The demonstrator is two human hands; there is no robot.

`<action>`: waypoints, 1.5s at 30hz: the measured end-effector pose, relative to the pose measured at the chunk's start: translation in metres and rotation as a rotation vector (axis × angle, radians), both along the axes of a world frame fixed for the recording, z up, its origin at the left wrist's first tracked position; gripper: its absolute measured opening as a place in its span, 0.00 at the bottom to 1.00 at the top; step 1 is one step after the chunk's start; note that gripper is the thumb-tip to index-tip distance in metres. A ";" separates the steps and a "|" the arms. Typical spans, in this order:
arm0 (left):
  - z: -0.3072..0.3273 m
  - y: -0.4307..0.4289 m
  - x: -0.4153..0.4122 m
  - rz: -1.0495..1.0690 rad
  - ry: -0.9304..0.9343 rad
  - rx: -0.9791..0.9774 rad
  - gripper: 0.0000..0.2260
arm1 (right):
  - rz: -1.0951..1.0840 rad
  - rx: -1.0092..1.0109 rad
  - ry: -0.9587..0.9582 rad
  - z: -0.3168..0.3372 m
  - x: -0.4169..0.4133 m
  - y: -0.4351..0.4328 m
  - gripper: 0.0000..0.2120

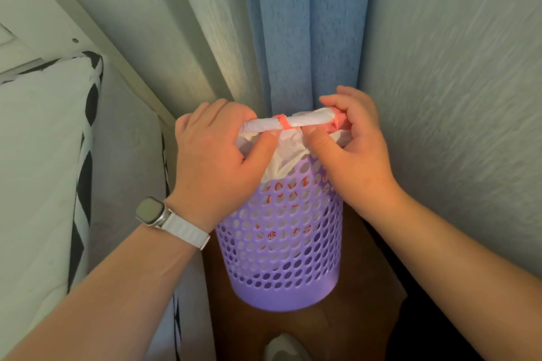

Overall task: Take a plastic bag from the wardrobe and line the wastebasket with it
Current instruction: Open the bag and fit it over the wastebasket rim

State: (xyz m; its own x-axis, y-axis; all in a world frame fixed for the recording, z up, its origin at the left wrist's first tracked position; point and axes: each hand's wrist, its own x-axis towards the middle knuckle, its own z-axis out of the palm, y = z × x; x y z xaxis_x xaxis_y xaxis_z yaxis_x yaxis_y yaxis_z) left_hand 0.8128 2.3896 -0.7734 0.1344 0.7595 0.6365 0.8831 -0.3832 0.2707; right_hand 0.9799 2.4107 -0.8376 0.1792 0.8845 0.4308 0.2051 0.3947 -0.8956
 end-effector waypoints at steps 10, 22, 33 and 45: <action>0.000 -0.007 0.008 0.050 0.069 0.072 0.10 | -0.109 0.113 -0.037 0.003 -0.007 -0.005 0.13; -0.006 -0.013 0.025 0.134 -0.044 0.046 0.08 | -0.217 -0.002 -0.088 0.015 -0.030 -0.020 0.11; -0.010 0.002 -0.003 0.008 -0.181 0.002 0.08 | -0.102 0.032 -0.090 0.007 -0.004 -0.005 0.17; -0.007 -0.013 0.022 -0.002 -0.054 -0.021 0.14 | -0.198 0.076 -0.071 0.015 -0.005 -0.009 0.12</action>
State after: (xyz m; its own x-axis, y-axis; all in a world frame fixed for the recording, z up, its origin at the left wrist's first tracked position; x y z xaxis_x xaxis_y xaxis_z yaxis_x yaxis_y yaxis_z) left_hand 0.8346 2.3765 -0.7805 0.1020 0.7727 0.6266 0.8661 -0.3788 0.3262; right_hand 0.9752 2.4022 -0.8221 0.3129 0.7993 0.5130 0.3469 0.4066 -0.8452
